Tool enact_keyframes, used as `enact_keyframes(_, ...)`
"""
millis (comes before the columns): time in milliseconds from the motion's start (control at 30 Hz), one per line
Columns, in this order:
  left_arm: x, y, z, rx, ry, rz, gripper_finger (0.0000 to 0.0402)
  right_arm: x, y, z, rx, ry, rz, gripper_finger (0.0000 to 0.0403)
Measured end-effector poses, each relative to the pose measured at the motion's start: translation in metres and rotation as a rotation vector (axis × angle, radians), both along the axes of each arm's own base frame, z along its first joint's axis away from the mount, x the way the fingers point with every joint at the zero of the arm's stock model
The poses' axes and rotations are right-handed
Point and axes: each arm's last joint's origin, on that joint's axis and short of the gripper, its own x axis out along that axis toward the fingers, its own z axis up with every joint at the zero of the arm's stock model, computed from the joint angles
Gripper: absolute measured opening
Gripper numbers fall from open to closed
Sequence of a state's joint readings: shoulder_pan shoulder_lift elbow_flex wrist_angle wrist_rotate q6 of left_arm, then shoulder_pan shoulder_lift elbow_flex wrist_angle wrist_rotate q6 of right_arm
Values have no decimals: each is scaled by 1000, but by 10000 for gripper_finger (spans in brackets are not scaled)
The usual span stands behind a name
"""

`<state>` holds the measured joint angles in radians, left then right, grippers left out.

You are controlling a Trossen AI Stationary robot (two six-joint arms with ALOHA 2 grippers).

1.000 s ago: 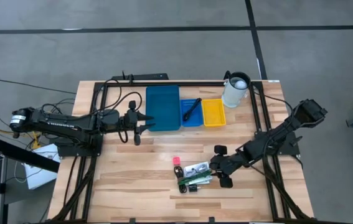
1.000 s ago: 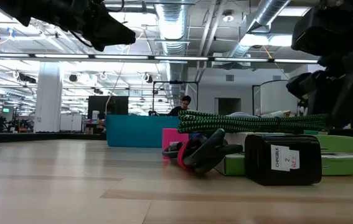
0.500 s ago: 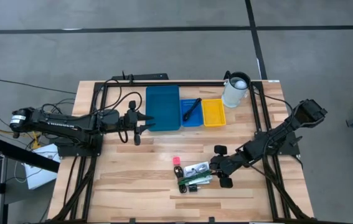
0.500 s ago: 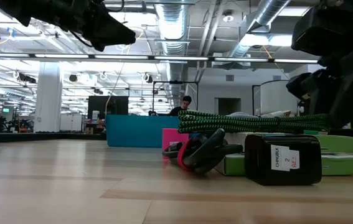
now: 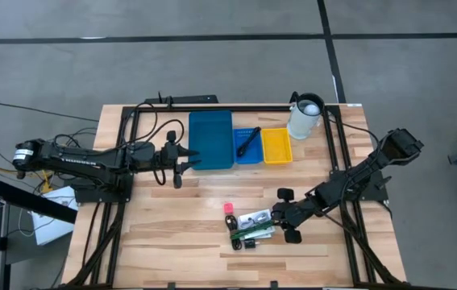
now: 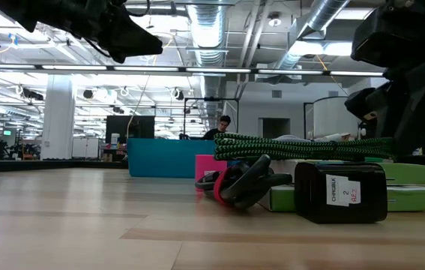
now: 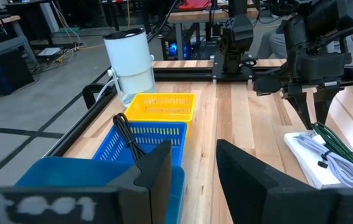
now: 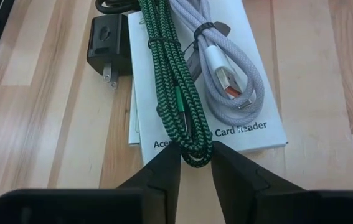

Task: Pick and place items into bin
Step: Put the green charger cable into the blue basket

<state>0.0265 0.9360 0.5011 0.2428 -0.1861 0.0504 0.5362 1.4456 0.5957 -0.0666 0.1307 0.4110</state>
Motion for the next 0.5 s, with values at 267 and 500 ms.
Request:
enact_keyframes(267, 0, 0, 0, -5, -1, 1, 117, 0, 0, 0, 0, 0, 0, 64)
enact_keyframes(500, 0, 0, 0, -5, -2, 1, 117, 0, 0, 0, 0, 0, 0, 49)
